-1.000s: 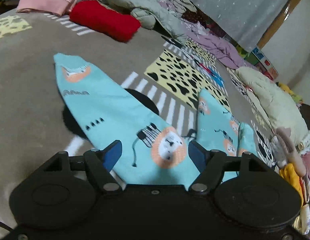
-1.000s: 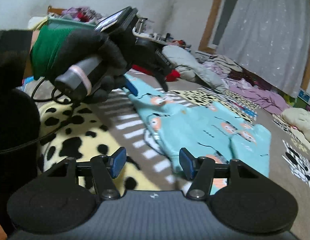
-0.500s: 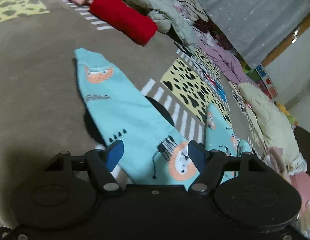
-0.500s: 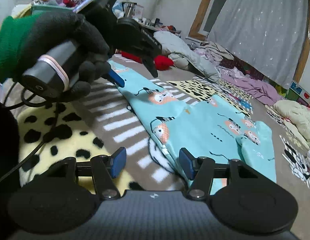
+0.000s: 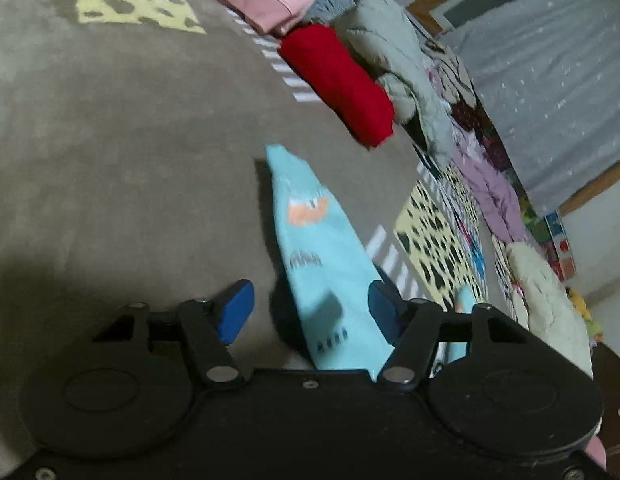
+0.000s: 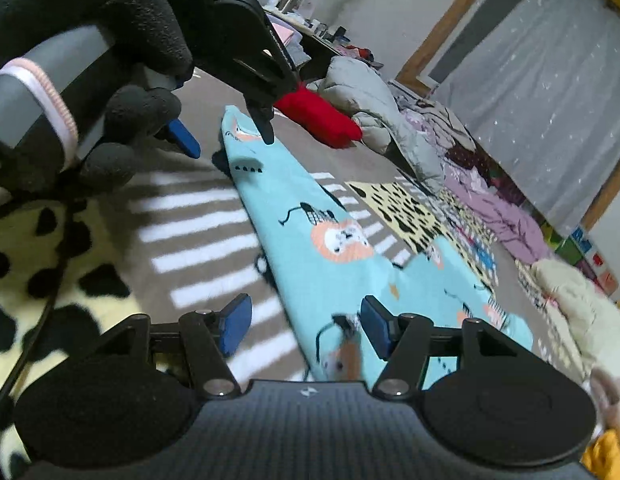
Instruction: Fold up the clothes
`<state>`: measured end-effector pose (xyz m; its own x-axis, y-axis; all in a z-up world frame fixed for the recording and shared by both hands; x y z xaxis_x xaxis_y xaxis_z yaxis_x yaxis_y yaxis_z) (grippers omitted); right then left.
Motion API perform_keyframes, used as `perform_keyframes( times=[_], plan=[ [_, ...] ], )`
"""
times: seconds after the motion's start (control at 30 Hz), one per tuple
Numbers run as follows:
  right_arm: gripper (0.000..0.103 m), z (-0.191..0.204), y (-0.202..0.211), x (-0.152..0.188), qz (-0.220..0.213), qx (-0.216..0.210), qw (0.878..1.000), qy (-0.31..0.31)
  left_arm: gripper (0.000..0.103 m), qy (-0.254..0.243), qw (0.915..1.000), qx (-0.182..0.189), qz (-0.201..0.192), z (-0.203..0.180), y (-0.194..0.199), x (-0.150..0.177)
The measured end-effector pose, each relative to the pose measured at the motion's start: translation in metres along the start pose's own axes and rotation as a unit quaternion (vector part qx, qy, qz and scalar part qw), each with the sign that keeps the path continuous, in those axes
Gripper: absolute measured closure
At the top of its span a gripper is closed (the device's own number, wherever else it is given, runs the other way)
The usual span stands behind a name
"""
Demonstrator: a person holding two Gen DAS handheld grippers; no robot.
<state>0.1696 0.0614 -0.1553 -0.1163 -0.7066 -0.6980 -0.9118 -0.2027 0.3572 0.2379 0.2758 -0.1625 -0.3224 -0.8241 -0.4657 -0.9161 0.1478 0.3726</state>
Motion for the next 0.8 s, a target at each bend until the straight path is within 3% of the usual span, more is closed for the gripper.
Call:
perform_keyframes(
  times=[0.07, 0.17, 0.2, 0.3, 0.33, 0.4, 0.43, 0.5, 0.57, 0.63, 0.73, 0.8],
  plan=[
    [0.042, 0.003, -0.005, -0.003, 0.001, -0.001, 1.0, 0.01, 0.052, -0.015, 0.9999, 0.007, -0.001, -0.003, -0.005, -0.004],
    [0.042, 0.002, -0.009, -0.006, 0.004, -0.007, 1.0, 0.011, 0.075, -0.037, 0.9992, 0.017, -0.003, -0.006, -0.013, -0.01],
    [0.042, 0.0, -0.009, -0.006, 0.005, -0.011, 1.0, 0.005, 0.096, -0.044, 0.9988, 0.021, -0.004, -0.008, -0.016, -0.012],
    [0.042, -0.01, -0.005, -0.004, 0.008, -0.037, 0.998, -0.043, 0.101, -0.069, 0.9971, 0.033, -0.006, -0.013, -0.024, -0.017],
    [0.042, -0.02, -0.002, -0.002, 0.013, -0.056, 0.995, -0.087, 0.101, -0.093, 0.9946, 0.047, -0.007, -0.026, -0.024, -0.015],
    [0.042, -0.045, 0.002, 0.002, 0.021, -0.093, 0.977, -0.191, 0.101, -0.141, 0.9868, 0.078, -0.01, -0.054, -0.023, -0.006],
    [0.042, -0.06, 0.005, 0.006, 0.023, -0.108, 0.963, -0.245, 0.101, -0.159, 0.9824, 0.098, -0.008, -0.068, -0.023, 0.0],
    [0.042, -0.093, 0.006, 0.016, 0.027, -0.134, 0.922, -0.361, 0.101, -0.194, 0.972, 0.132, 0.005, -0.096, -0.027, 0.019],
    [0.042, -0.127, 0.003, 0.031, 0.029, -0.153, 0.87, -0.468, 0.101, -0.233, 0.9596, 0.155, 0.029, -0.123, -0.033, 0.045],
    [0.041, -0.16, -0.002, 0.051, 0.03, -0.164, 0.809, -0.563, 0.101, -0.275, 0.9446, 0.17, 0.055, -0.146, -0.041, 0.074],
    [0.033, -0.193, -0.015, 0.083, 0.036, -0.177, 0.73, -0.659, 0.101, -0.344, 0.9184, 0.172, 0.091, -0.169, -0.053, 0.119],
    [0.027, -0.205, -0.025, 0.101, 0.045, -0.184, 0.69, -0.698, 0.101, -0.39, 0.8983, 0.166, 0.114, -0.181, -0.06, 0.149]
  ],
)
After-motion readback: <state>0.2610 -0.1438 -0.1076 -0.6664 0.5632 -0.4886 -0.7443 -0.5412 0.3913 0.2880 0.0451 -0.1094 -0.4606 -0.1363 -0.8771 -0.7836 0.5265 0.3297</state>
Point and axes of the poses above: each gripper's, at about its wrist camera, not at the fingertips, and y roughly against the way its jaws point, z to its left, x to its underside, the point moved 7 cm from there along -y, roughly the way its jaws point, and after that the axes turned 15 degrees about x, right-handed, at the moved point
